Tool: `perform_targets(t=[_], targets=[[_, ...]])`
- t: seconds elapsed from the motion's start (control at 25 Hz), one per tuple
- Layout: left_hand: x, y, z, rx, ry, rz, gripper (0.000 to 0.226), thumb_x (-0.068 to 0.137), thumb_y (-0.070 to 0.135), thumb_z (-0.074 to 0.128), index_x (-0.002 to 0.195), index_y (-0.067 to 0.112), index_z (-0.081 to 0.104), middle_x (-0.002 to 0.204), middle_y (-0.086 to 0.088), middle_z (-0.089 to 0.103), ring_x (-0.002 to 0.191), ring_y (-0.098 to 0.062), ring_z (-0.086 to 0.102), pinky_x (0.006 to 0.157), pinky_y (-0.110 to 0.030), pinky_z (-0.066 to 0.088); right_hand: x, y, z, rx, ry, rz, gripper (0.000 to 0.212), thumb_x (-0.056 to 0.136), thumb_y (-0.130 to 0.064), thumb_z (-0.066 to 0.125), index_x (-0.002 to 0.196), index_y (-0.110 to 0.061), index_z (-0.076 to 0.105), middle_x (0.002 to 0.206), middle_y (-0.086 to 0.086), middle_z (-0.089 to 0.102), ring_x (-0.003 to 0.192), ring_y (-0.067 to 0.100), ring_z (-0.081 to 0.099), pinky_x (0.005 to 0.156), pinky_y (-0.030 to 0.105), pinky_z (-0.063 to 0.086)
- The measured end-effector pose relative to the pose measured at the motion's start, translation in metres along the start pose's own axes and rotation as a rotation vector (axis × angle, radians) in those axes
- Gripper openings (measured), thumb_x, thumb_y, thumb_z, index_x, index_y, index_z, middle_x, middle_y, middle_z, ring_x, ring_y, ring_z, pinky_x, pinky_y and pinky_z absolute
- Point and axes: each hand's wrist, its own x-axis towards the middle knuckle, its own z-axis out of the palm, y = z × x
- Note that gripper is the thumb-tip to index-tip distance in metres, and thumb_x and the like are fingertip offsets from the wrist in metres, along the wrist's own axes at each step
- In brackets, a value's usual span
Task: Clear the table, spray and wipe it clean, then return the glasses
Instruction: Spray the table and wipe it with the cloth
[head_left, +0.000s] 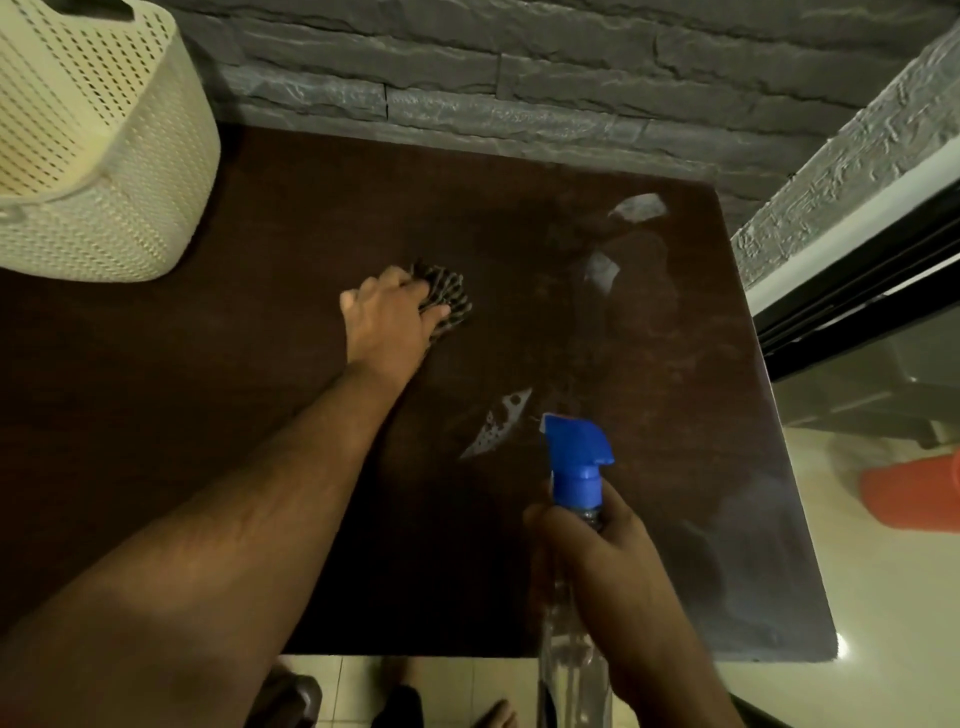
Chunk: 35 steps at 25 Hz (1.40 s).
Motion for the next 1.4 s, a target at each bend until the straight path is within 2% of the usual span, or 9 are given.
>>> perform_targets(t=[0.2, 0.44, 0.56, 0.68, 0.84, 0.96, 1.08, 1.24, 1.4], targets=[[-0.151, -0.027, -0.012, -0.087, -0.089, 0.365, 0.032, 0.085, 0.053, 0.049, 0.085, 0.027, 0.068, 0.103, 0.005, 0.061, 0.089, -0.023, 0.061, 0.079, -0.039, 0.036, -0.005, -0.014, -0.016, 0.07, -0.004, -0.099, 0.017, 0.082, -0.007, 0.062, 0.097, -0.011, 0.057, 0.064, 0.007, 0.053, 0.054, 0.02, 0.05, 0.051, 0.032, 0.047], [-0.004, -0.033, -0.019, 0.074, 0.063, -0.141, 0.033, 0.091, 0.045, 0.055, 0.101, 0.016, 0.067, 0.114, -0.011, 0.058, 0.104, -0.034, 0.055, 0.088, -0.042, 0.034, 0.001, -0.021, -0.024, 0.002, -0.066, -0.176, 0.021, 0.082, -0.012, 0.064, 0.102, -0.015, 0.056, 0.067, 0.005, 0.058, 0.056, 0.021, 0.055, 0.057, 0.035, 0.052], [-0.032, 0.05, -0.004, 0.01, -0.1, 0.03, 0.03, 0.093, 0.045, 0.051, 0.103, 0.02, 0.065, 0.113, -0.002, 0.056, 0.102, -0.023, 0.054, 0.083, -0.028, 0.026, 0.002, -0.024, -0.025, 0.028, -0.058, -0.206, 0.02, 0.084, -0.012, 0.063, 0.102, -0.014, 0.056, 0.065, 0.004, 0.058, 0.055, 0.021, 0.055, 0.055, 0.035, 0.052], [-0.157, 0.039, -0.005, -0.053, -0.155, 0.385, 0.032, 0.089, 0.048, 0.046, 0.095, 0.026, 0.067, 0.106, 0.004, 0.06, 0.094, -0.019, 0.059, 0.085, -0.037, 0.036, -0.005, -0.017, -0.032, 0.077, -0.062, -0.192, 0.017, 0.084, -0.011, 0.064, 0.098, -0.016, 0.056, 0.062, 0.002, 0.056, 0.054, 0.019, 0.053, 0.055, 0.036, 0.049], [-0.107, -0.032, -0.018, 0.091, -0.029, 0.227, 0.032, 0.087, 0.047, 0.051, 0.081, 0.02, 0.068, 0.098, -0.002, 0.063, 0.091, -0.029, 0.061, 0.082, -0.042, 0.036, -0.009, -0.004, -0.042, 0.094, -0.043, -0.153, 0.019, 0.083, -0.011, 0.064, 0.099, -0.017, 0.055, 0.064, 0.002, 0.056, 0.055, 0.019, 0.054, 0.056, 0.034, 0.051], [-0.006, 0.006, -0.01, 0.128, 0.028, -0.005, 0.031, 0.09, 0.045, 0.054, 0.101, 0.019, 0.066, 0.114, -0.009, 0.059, 0.104, -0.033, 0.056, 0.088, -0.044, 0.035, -0.011, 0.001, -0.035, 0.084, -0.043, -0.156, 0.02, 0.083, -0.012, 0.064, 0.101, -0.017, 0.055, 0.065, 0.002, 0.057, 0.056, 0.019, 0.055, 0.057, 0.033, 0.053], [-0.037, 0.063, 0.004, 0.118, -0.08, 0.133, 0.031, 0.093, 0.046, 0.048, 0.105, 0.022, 0.063, 0.115, -0.006, 0.056, 0.101, -0.026, 0.055, 0.088, -0.041, 0.036, -0.012, 0.004, -0.028, 0.083, -0.045, -0.146, 0.02, 0.084, -0.012, 0.064, 0.101, -0.017, 0.055, 0.063, 0.003, 0.056, 0.056, 0.021, 0.055, 0.058, 0.035, 0.052], [-0.196, 0.008, -0.012, -0.031, -0.181, 0.518, 0.032, 0.085, 0.046, 0.05, 0.099, 0.023, 0.069, 0.108, 0.001, 0.062, 0.092, -0.023, 0.059, 0.085, -0.041, 0.037, -0.016, 0.001, -0.033, 0.096, -0.048, -0.165, 0.018, 0.084, -0.011, 0.063, 0.1, -0.016, 0.055, 0.065, 0.004, 0.056, 0.057, 0.022, 0.054, 0.057, 0.035, 0.051], [-0.092, -0.031, -0.014, 0.139, 0.059, 0.275, 0.036, 0.088, 0.048, 0.047, 0.09, 0.018, 0.067, 0.102, -0.007, 0.061, 0.092, -0.033, 0.059, 0.084, -0.045, 0.037, -0.015, 0.005, -0.037, 0.091, -0.039, -0.15, 0.018, 0.084, -0.01, 0.063, 0.099, -0.016, 0.055, 0.065, 0.005, 0.055, 0.056, 0.023, 0.053, 0.054, 0.034, 0.051]])
